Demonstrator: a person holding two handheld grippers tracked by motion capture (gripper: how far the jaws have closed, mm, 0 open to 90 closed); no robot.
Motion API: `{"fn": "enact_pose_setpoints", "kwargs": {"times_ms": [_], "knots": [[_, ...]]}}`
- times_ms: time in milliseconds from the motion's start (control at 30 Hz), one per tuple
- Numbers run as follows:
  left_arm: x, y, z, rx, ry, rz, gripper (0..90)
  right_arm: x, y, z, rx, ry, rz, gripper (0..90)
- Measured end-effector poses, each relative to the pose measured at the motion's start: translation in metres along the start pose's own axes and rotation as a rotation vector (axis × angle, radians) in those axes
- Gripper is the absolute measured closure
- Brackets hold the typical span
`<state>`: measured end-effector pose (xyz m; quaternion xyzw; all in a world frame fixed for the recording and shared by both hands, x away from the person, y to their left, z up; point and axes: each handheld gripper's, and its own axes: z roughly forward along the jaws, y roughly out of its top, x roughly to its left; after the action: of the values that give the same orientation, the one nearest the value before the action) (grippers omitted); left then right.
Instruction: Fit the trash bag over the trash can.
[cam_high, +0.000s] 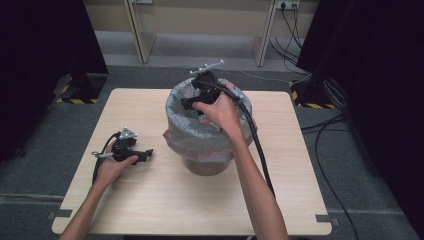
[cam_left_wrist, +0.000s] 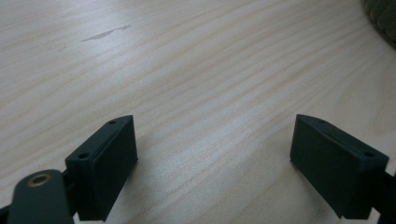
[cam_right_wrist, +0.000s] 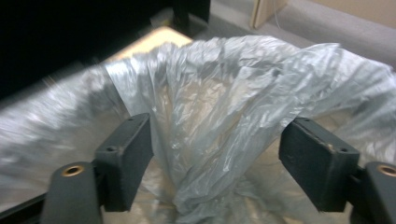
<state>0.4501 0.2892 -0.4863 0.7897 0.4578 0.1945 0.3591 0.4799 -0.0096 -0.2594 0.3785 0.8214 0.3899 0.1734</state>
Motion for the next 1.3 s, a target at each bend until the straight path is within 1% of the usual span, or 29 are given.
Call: {"fn": "enact_pose_setpoints", "kwargs": {"times_ms": [67, 133, 167, 233, 333, 400, 433, 500, 533, 567, 667, 733, 767, 800, 833, 900, 933, 967, 1000, 1033, 1067, 1100, 1200, 1267, 1300], "knots": [[0.000, 0.000, 0.000, 0.000, 0.000, -0.001, 13.8, -0.003, -0.004, -0.007, -0.055, 0.028, 0.049, 24.1], [0.000, 0.000, 0.000, 0.000, 0.000, 0.000, 13.8, -0.002, -0.006, -0.017, -0.126, 0.037, 0.055, 24.2], [0.000, 0.000, 0.000, 0.000, 0.000, 0.000, 13.8, -0.001, -0.007, -0.020, -0.146, 0.038, 0.056, 24.4], [0.000, 0.000, 0.000, 0.000, 0.000, 0.000, 13.8, 0.000, -0.006, -0.028, -0.220, 0.027, 0.064, 28.4], [0.000, 0.000, 0.000, 0.000, 0.000, 0.000, 13.8, 0.003, -0.002, -0.028, -0.246, 0.020, 0.046, 28.2], [0.000, 0.000, 0.000, 0.000, 0.000, 0.000, 13.8, 0.003, 0.001, -0.023, -0.237, 0.030, 0.035, 29.0], [0.000, 0.000, 0.000, 0.000, 0.000, 0.000, 13.8, 0.003, 0.002, -0.018, -0.222, 0.038, 0.029, 29.2], [0.000, 0.000, 0.000, 0.000, 0.000, 0.000, 13.8, 0.003, 0.002, -0.005, -0.161, 0.052, 0.001, 29.6], [0.000, 0.000, 0.000, 0.000, 0.000, 0.000, 13.8, 0.002, 0.001, 0.002, -0.117, 0.057, -0.011, 28.9], [0.000, 0.000, 0.000, 0.000, 0.000, 0.000, 13.8, -0.001, -0.002, 0.012, -0.061, 0.057, -0.024, 29.1], [0.000, 0.000, 0.000, 0.000, 0.000, 0.000, 13.8, -0.007, -0.006, 0.028, 0.040, 0.036, -0.038, 26.9], [0.000, 0.000, 0.000, 0.001, -0.001, 0.000, 13.7, -0.009, -0.003, 0.034, 0.053, 0.061, -0.035, 23.4], [0.000, 0.000, 0.000, 0.001, -0.001, 0.000, 13.7, -0.008, -0.001, 0.035, 0.071, 0.061, -0.049, 22.0], [0.000, 0.000, 0.000, 0.001, -0.001, 0.000, 13.7, -0.006, -0.001, 0.038, 0.100, 0.056, -0.080, 18.7], [0.000, 0.000, 0.000, 0.000, -0.001, 0.000, 13.6, -0.005, -0.002, 0.040, 0.118, 0.055, -0.099, 16.8], [0.000, 0.000, 0.000, 0.000, -0.001, 0.001, 13.5, -0.002, -0.009, 0.050, 0.208, 0.042, -0.154, 17.0], [0.000, 0.000, 0.000, 0.000, -0.001, 0.001, 13.6, -0.001, -0.012, 0.054, 0.244, 0.034, -0.162, 17.0], [0.000, 0.000, 0.000, -0.001, 0.000, 0.001, 13.6, 0.001, -0.014, 0.057, 0.289, 0.003, -0.178, 17.7], [0.000, 0.000, 0.000, 0.000, -0.001, 0.001, 13.6, 0.000, -0.013, 0.055, 0.292, -0.007, -0.173, 19.8], [0.000, 0.000, 0.000, 0.000, -0.001, 0.001, 13.6, 0.000, -0.011, 0.052, 0.277, -0.002, -0.146, 21.5], [0.000, 0.000, 0.000, 0.000, -0.001, 0.001, 13.6, 0.000, -0.007, 0.044, 0.241, 0.016, -0.110, 21.0], [0.000, 0.000, 0.000, 0.000, -0.001, 0.000, 13.6, 0.000, -0.005, 0.038, 0.215, 0.019, -0.094, 20.3], [0.000, 0.000, 0.000, 0.001, -0.002, 0.001, 13.5, 0.001, 0.003, 0.009, 0.077, 0.023, -0.031, 19.8], [0.000, 0.000, 0.000, 0.000, -0.002, 0.001, 13.5, 0.000, 0.007, -0.007, -0.005, 0.024, 0.022, 19.5], [0.000, 0.000, 0.000, 0.001, -0.002, 0.001, 13.5, -0.001, 0.007, -0.013, -0.036, 0.016, 0.043, 19.5]]}}
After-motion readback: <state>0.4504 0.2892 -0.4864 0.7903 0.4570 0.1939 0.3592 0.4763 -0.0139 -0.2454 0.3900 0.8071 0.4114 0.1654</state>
